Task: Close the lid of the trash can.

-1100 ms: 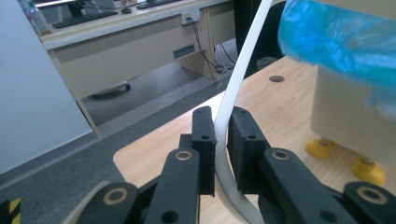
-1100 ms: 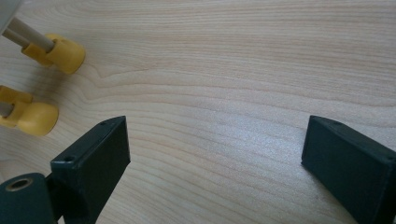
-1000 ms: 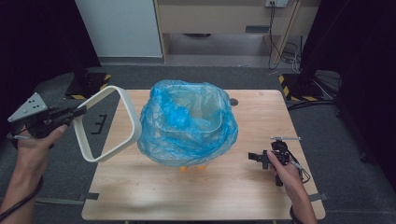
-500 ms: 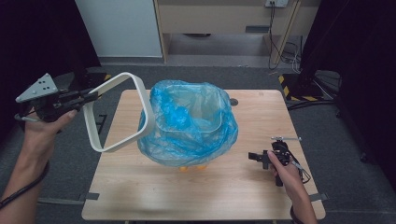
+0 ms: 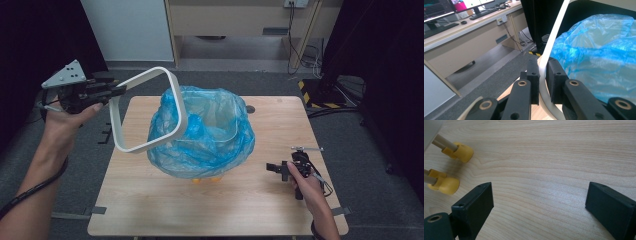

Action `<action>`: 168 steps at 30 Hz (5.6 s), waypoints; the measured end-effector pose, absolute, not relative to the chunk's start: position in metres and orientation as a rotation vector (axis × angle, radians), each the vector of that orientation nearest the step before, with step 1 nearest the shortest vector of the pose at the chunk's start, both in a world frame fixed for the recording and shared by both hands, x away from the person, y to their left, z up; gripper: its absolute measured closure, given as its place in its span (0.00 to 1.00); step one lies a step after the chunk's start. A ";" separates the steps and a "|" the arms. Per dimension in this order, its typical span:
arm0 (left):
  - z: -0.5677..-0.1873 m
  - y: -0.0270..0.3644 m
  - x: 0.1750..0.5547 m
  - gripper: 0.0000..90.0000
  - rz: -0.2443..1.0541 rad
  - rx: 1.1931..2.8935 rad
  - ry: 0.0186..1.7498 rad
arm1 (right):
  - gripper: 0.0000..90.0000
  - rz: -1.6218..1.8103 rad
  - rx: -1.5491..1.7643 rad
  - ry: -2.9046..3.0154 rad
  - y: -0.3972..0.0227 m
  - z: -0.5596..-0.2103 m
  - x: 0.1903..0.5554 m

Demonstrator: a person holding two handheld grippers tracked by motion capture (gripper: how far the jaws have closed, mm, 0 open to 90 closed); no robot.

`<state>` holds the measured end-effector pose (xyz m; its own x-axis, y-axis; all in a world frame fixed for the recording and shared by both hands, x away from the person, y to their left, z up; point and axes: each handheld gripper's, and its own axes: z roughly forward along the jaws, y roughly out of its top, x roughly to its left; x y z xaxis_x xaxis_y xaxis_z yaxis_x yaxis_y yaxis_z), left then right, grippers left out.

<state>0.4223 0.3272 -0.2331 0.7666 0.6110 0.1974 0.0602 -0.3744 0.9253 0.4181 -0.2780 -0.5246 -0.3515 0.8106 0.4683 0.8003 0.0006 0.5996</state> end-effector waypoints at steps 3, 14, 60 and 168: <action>-0.229 0.319 0.426 0.90 0.633 1.885 0.501 | 0.09 1.316 1.783 2.210 -0.279 -0.525 0.418; -0.215 0.288 0.441 0.90 0.593 1.940 0.463 | 0.09 1.329 1.780 2.213 -0.280 -0.525 0.419; -0.204 0.184 0.491 0.90 0.449 2.264 0.361 | 0.09 1.393 1.799 2.206 -0.285 -0.527 0.419; -0.234 0.206 0.454 0.05 0.369 1.984 0.768 | 0.09 1.329 1.775 2.226 -0.280 -0.525 0.421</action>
